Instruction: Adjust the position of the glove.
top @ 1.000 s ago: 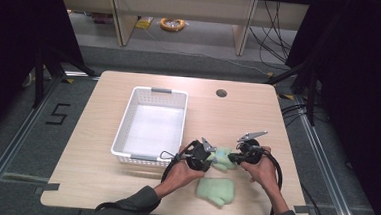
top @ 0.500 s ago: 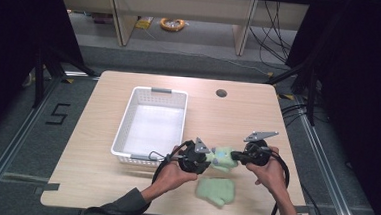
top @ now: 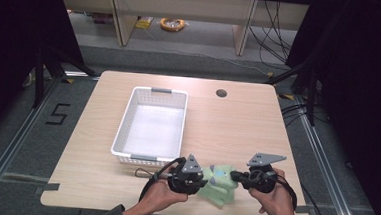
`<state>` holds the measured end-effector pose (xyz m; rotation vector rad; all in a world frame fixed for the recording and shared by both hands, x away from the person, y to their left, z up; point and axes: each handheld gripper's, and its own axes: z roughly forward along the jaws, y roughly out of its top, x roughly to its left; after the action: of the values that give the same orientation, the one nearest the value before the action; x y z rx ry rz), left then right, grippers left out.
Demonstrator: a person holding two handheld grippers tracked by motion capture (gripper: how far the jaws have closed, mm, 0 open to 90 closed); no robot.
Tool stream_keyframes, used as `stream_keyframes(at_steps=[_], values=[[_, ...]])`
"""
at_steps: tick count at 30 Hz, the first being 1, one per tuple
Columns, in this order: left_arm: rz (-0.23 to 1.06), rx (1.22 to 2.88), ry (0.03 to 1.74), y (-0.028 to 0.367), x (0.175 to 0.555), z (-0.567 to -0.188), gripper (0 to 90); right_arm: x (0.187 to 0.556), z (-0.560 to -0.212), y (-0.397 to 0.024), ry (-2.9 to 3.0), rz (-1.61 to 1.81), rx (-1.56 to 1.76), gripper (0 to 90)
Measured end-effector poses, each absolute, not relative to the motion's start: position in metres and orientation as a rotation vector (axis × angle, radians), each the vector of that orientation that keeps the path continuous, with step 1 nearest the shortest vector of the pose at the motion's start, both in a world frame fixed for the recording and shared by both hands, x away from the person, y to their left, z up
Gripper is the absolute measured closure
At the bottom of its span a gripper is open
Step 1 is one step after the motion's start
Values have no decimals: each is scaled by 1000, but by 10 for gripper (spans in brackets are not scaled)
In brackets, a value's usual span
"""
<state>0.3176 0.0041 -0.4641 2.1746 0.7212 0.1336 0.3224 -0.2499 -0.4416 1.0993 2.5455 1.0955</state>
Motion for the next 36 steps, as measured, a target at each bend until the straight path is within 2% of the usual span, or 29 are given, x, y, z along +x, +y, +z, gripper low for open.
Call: stream_keyframes(at_steps=[2, 5, 19, 24, 25, 26, 27, 28, 31, 33, 36], values=[[134, 2190, 670, 7, 316, -467, 801, 319, -442, -249, 2556, 1086, 1123, 892], [99, 2158, 709, 7, 309, -473, 801, 312, -449, -249, 2575, 1088, 1111, 892], [83, 2230, 692, 5, 310, -491, 789, 305, -469, -248, 2615, 1060, 1139, 887], [52, 2222, 726, 7, 311, -496, 742, 304, -472, -248, 2623, 1029, 1155, 856], [46, 2217, 734, 8, 311, -496, 705, 304, -473, -248, 2618, 1042, 1164, 830], [13, 2184, 777, 9, 311, -494, 652, 305, -473, -248, 2586, 1065, 1180, 726], [13, 2184, 777, 9, 311, -494, 603, 305, -473, -248, 2586, 1065, 1180, 726], [10, 2185, 778, 11, 312, -492, 603, 304, -471, -248, 2587, 1061, 1222, 659], [21, 2162, 817, 17, 316, -487, 523, 308, -467, -253, 2510, 1083, 1248, 528], [2, 2130, 856, 18, 319, -485, 454, 311, -464, -257, 2464, 1122, 1307, 470], [-30, 2111, 898, 15, 323, -487, 444, 313, -464, -258, 2493, 1107, 1316, 457]])
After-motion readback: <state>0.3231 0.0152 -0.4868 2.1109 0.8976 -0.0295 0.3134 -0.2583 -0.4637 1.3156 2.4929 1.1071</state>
